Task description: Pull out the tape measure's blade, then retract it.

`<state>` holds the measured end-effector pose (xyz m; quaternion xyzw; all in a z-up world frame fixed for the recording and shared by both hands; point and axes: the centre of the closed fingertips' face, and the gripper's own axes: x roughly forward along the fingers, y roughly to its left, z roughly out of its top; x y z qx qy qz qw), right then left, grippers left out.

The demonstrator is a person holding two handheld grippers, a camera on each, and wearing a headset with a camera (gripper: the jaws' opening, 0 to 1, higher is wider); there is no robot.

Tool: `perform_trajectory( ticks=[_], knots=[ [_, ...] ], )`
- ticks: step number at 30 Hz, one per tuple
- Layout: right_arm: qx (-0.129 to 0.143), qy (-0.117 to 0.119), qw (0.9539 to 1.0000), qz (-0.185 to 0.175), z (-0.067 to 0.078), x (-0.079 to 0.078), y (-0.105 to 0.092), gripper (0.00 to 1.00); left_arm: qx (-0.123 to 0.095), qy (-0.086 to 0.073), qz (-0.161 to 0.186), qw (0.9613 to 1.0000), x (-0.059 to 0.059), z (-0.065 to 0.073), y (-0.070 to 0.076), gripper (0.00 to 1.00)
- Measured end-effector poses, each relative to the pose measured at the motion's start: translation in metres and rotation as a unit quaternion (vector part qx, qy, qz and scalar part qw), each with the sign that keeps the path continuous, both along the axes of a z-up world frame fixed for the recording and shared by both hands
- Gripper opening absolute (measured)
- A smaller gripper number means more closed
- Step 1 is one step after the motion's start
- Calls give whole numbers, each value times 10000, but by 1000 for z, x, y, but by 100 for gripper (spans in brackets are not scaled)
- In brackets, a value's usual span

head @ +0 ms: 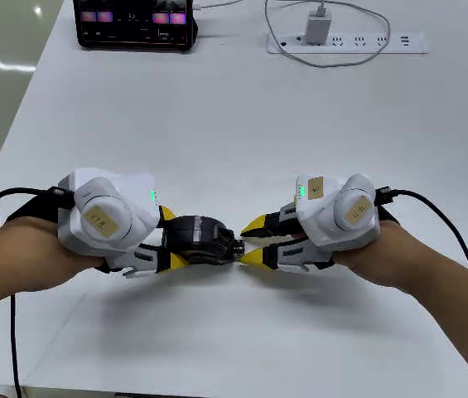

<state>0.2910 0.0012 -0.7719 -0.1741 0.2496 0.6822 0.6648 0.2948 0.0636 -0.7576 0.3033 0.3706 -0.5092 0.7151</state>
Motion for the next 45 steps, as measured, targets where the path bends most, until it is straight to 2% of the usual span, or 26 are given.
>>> perform_trajectory(
  ticks=[16,24,27,31,34,37,45],
  knots=[
    [-9,-8,9999,111,-5,-2,4,13,-9,-1,3,10000,0,0,0,26],
    [-39,-101,9999,134,-6,-2,5,12,-12,-21,-7,10000,0,0,0,26],
    [-42,-100,9999,116,-5,-2,5,11,103,-35,-103,9999,0,0,1,25],
    [-63,-130,9999,71,-5,-3,5,10,48,-25,-145,9999,0,0,1,25],
    [-63,-143,9999,49,-5,-4,4,10,148,-84,-231,9996,-1,0,0,25],
    [-71,-152,9998,45,-6,-4,4,10,203,-65,-222,9995,-1,0,0,25],
    [-109,-224,9996,94,-6,-4,3,10,191,-66,-203,9996,-1,-1,1,25]
  ],
)
